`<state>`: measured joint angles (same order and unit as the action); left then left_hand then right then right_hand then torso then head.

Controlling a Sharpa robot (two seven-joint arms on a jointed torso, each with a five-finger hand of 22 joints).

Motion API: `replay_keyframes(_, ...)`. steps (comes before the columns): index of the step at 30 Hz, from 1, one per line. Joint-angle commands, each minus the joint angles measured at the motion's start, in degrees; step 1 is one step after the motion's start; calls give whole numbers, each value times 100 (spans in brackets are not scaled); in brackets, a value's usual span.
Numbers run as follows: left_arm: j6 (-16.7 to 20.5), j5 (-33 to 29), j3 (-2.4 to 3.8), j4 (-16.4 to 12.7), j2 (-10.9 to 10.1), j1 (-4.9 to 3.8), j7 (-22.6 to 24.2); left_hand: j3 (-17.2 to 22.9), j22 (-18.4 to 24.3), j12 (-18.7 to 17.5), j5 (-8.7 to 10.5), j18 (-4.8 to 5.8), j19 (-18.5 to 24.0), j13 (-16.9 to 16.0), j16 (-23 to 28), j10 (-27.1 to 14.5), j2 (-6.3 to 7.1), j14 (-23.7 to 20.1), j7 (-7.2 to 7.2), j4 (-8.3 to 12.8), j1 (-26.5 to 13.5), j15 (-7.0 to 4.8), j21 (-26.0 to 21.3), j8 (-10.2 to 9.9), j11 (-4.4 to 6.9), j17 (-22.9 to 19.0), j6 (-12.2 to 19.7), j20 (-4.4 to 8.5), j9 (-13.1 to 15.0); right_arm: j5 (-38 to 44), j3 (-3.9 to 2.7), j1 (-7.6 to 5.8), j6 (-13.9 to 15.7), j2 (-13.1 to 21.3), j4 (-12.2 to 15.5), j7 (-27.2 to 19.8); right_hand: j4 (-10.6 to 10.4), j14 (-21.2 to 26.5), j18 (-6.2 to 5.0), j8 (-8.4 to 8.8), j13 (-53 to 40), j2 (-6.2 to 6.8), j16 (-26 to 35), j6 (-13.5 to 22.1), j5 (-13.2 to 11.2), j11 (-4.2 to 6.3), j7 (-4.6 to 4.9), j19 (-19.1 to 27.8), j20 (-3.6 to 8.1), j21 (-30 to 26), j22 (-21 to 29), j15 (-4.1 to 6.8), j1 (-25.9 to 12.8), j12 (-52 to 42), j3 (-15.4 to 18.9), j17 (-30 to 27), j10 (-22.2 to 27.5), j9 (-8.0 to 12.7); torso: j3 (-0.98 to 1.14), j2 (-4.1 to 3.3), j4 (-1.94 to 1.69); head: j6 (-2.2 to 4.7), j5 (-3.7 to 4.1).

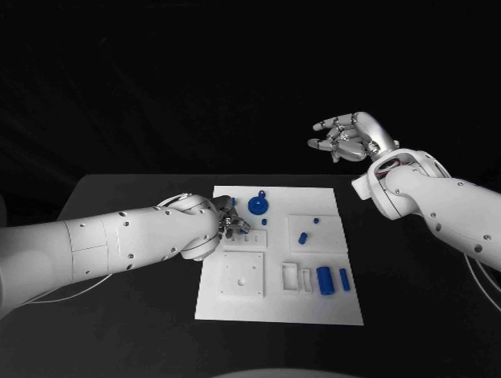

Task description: Assemble the parts on the task board

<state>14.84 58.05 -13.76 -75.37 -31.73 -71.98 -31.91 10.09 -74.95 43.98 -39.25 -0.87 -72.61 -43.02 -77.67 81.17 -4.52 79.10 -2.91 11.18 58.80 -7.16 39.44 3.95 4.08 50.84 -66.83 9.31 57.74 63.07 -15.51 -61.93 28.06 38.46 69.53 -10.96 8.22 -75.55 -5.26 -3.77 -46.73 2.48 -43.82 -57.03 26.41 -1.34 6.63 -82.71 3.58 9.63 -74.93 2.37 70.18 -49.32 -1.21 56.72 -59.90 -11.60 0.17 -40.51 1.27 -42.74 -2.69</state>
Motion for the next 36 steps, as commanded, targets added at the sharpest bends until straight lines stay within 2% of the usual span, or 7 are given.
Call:
replay_keyframes(1,79,63,4,11,33,17,15,436,-171,2,4,-95,8,5,20,-159,1,141,466,466,38,-93,-10,33,157,0,-614,-28,-9,76,-4,-1,-117,-11,11,15,5,23,-40,18,6,-2,-39,-37,17,29,-8,-36,8,-6,-151,17,-44,-6,-25,-5,10,7,1,-3,1,-7,-3)
replay_keyframes(14,-131,147,4,39,91,91,48,428,-165,-6,22,-100,22,11,31,-164,-2,138,464,465,49,-90,-33,39,153,0,-607,-34,-23,78,-4,-1,-154,-21,-9,29,9,21,-40,16,8,-8,-40,-46,21,31,-9,-38,9,-9,-150,18,-50,-8,-36,-5,8,8,0,-6,1,-39,7)
replay_keyframes(23,-281,183,4,66,92,113,45,425,-163,-7,27,-100,29,12,36,-167,-6,135,461,462,58,-88,-40,39,151,-3,-601,-36,-29,78,-4,-1,-174,-25,-22,33,24,20,-39,17,15,-17,-43,-52,18,32,-10,-41,11,-13,-150,19,-73,-13,-57,-6,6,16,1,-6,-1,-50,6)
replay_keyframes(26,-323,193,4,73,94,124,48,422,-158,-11,34,-102,44,15,43,-174,-8,128,460,461,66,-85,-64,42,149,-11,-598,-40,-33,78,-4,0,-180,-32,-25,33,24,20,-39,17,15,-17,-43,-52,18,32,-10,-41,11,-13,-150,19,-73,-13,-57,-6,6,16,-1,-5,0,-46,-12)
replay_keyframes(36,-453,203,5,62,79,147,67,422,-139,-29,26,-105,92,30,75,-184,-9,101,452,464,80,-66,-144,43,130,-58,-588,-58,-38,81,-4,1,-208,-41,-35,38,31,5,-37,17,15,-34,-53,-70,26,38,-15,-56,15,39,-159,25,-83,-23,-71,-3,-8,19,1,-6,1,-22,3)
